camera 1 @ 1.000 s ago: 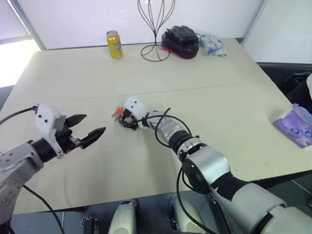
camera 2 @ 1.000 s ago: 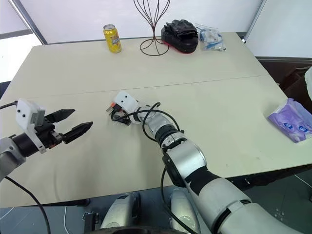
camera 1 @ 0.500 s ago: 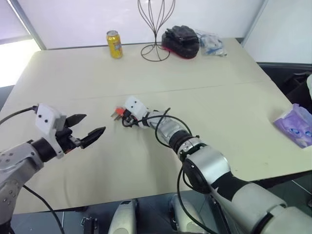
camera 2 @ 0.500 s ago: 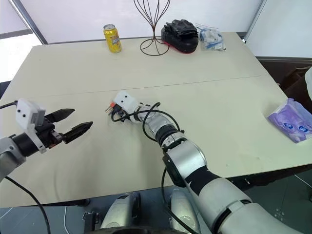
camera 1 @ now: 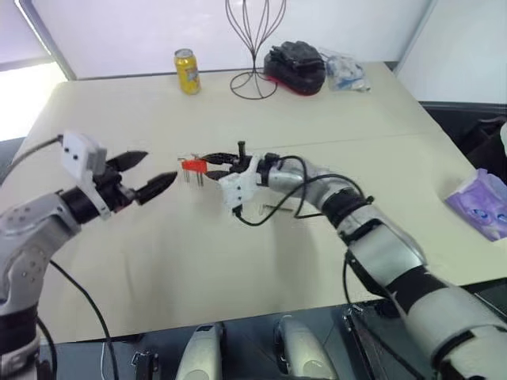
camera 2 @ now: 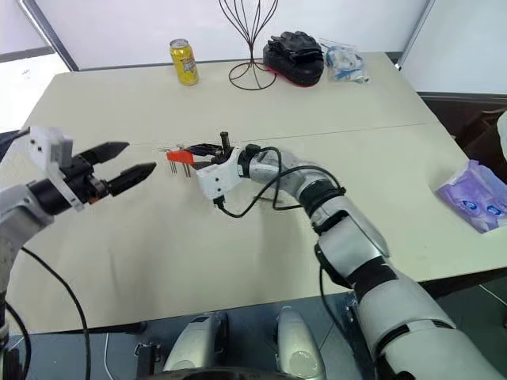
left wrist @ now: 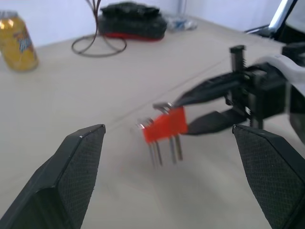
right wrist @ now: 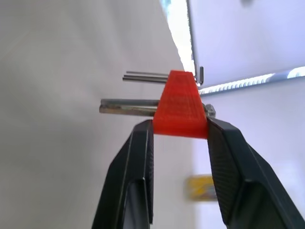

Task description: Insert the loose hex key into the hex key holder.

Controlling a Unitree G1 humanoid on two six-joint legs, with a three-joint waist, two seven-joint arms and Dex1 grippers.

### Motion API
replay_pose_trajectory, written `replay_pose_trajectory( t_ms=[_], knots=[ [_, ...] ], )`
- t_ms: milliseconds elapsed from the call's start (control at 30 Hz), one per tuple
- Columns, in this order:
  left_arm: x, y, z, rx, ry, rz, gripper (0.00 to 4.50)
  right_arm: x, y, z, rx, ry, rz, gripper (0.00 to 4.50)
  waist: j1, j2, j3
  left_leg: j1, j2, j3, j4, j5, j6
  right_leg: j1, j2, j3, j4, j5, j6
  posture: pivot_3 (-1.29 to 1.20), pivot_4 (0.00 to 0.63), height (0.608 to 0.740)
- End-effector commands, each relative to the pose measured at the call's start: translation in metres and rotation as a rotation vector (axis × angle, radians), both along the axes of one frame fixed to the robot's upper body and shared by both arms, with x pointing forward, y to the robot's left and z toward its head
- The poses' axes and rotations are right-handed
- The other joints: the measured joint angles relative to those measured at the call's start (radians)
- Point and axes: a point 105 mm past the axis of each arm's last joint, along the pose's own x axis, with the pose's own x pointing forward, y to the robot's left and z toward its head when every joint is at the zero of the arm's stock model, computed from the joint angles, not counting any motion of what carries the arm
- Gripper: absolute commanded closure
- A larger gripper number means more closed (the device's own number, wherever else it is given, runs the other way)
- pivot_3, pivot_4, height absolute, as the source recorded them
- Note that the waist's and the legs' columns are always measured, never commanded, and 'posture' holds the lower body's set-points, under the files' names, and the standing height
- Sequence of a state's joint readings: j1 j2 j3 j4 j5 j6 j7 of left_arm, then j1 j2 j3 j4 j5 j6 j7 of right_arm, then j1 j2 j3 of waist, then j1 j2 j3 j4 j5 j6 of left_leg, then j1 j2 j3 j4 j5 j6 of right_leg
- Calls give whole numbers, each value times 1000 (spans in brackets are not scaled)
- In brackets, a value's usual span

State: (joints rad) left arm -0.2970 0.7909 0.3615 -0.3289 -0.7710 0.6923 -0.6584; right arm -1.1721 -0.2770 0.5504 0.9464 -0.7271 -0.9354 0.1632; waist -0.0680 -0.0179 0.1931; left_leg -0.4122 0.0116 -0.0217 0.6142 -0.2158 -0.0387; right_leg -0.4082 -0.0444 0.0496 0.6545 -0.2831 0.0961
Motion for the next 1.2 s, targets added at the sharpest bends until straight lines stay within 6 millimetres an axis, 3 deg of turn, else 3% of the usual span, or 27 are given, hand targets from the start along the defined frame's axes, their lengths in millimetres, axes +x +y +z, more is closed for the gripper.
replay_pose_trajectory(
  t_ms=[33,167,367,733,1200],
  knots=[
    [8,-11,22,-21,-71,-65,0,-24,1,51,98,-193,162,3500,0,0,0,0,0,0,0,0,0,0,0,0,0,0,0,0,150,740],
    [16,-25,34,-71,-92,-132,0,-34,-8,74,131,-266,211,3500,-2,0,0,0,0,0,0,0,0,0,1,0,1,0,0,0,150,740],
    [13,-45,35,-106,-62,-267,0,-41,-16,93,141,-318,243,3500,-1,-1,0,0,1,0,0,1,0,0,1,0,1,0,0,0,150,740],
    [2,-54,46,-124,-59,-374,0,-48,-22,96,117,-273,300,3500,0,-1,0,0,1,0,1,1,0,0,0,0,2,0,0,0,150,740],
    [-7,-59,45,-129,-48,-401,0,-41,-37,86,44,-188,291,3500,0,-1,0,0,1,0,2,1,0,1,0,0,3,0,0,0,150,740]
  ],
)
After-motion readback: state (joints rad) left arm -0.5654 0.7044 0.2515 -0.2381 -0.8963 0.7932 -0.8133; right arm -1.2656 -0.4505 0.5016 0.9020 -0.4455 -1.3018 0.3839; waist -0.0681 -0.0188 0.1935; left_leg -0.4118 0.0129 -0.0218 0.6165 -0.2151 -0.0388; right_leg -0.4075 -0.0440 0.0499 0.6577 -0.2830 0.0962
